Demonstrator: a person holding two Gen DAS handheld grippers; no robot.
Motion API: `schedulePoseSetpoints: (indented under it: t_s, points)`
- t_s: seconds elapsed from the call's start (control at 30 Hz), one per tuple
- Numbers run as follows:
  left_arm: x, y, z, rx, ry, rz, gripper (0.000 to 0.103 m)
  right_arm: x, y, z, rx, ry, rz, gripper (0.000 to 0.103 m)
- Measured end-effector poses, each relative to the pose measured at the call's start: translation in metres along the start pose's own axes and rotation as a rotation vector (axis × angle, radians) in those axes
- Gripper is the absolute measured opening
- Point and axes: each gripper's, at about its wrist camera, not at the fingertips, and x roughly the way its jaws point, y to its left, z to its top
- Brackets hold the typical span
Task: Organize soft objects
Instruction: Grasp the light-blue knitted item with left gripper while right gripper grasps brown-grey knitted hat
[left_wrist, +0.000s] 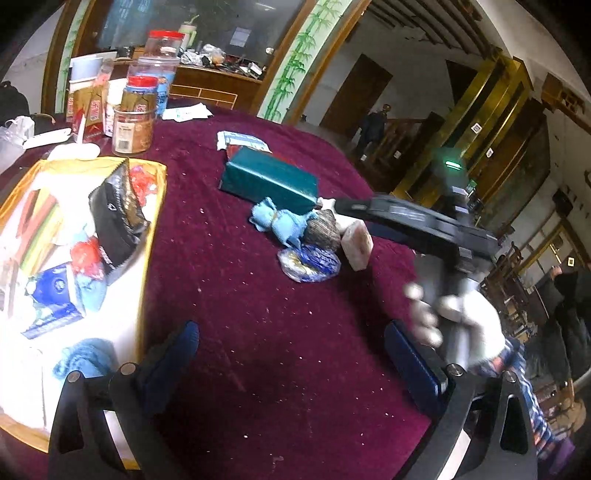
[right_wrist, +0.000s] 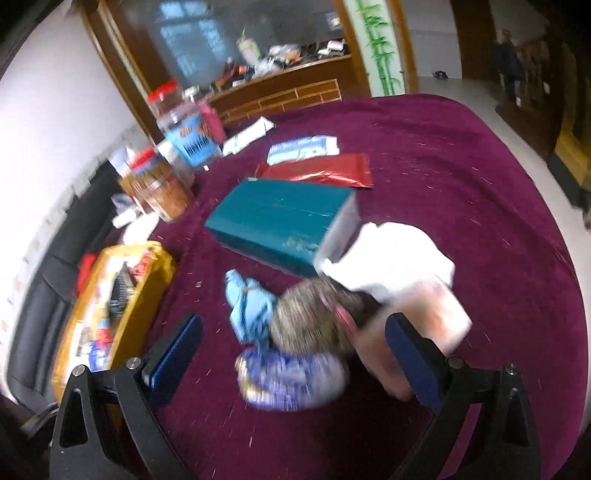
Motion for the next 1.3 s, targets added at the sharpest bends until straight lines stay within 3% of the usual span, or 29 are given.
schedulePoseSetpoints:
  t_s: [0.03, 0.07, 0.1, 0.2, 0.33, 0.43, 0.5, 0.57, 0.8, 1.03, 1.07, 1.13, 1.17, 1.23, 1.3]
  points:
    - [-0.002, 0.001, 0.0, -0.002, -0.004, 0.005, 0.101, 0.013, 0.003, 0.002, -0.005, 0.018, -0.014, 0.086]
    - [-0.003, 0.002, 0.0, -0.001, -0.009, 0.007, 0.101, 0.024, 0.003, 0.001, -0.005, 0.045, -0.024, 0.063]
    - [-0.009, 0.004, 0.0, 0.001, -0.013, 0.01, 0.101, 0.031, 0.004, -0.002, -0.011, 0.061, -0.067, 0.055]
    - [-0.015, 0.008, 0.003, 0.008, -0.02, 0.016, 0.101, 0.013, 0.005, -0.02, -0.044, 0.044, -0.059, 0.052]
    - [-0.022, 0.013, 0.013, 0.012, -0.027, 0.011, 0.101, -0.024, -0.004, -0.052, -0.036, 0.048, 0.067, 0.052]
    - [-0.013, 0.015, 0.02, 0.002, -0.019, 0.016, 0.101, -0.035, -0.02, -0.072, -0.023, 0.011, 0.206, 0.053]
    - [-0.002, 0.013, 0.023, -0.014, 0.001, 0.005, 0.101, -0.029, -0.04, -0.082, 0.054, -0.024, 0.235, 0.064]
    - [0.01, 0.008, 0.024, -0.02, 0.023, 0.001, 0.101, -0.023, -0.052, -0.082, 0.11, -0.008, 0.244, 0.072]
    - [0.041, -0.014, 0.015, 0.033, 0.061, 0.065, 0.102, -0.028, -0.058, -0.078, 0.132, -0.052, 0.229, 0.073]
    - [0.075, -0.023, 0.005, 0.134, 0.108, 0.241, 0.102, -0.034, -0.061, -0.08, 0.136, -0.073, 0.235, 0.073]
    - [0.077, -0.022, 0.004, 0.14, 0.108, 0.249, 0.1, -0.034, -0.063, -0.08, 0.145, -0.073, 0.238, 0.073]
    - [0.085, -0.022, 0.001, 0.192, 0.134, 0.293, 0.077, -0.035, -0.066, -0.08, 0.159, -0.081, 0.238, 0.073]
    - [0.089, -0.02, -0.002, 0.215, 0.16, 0.298, 0.071, -0.036, -0.068, -0.08, 0.164, -0.084, 0.238, 0.073]
    - [0.096, -0.015, -0.008, 0.227, 0.246, 0.238, 0.069, -0.037, -0.071, -0.079, 0.176, -0.091, 0.24, 0.073]
    - [0.084, -0.013, -0.01, 0.25, 0.248, 0.201, 0.069, -0.037, -0.073, -0.079, 0.183, -0.092, 0.237, 0.073]
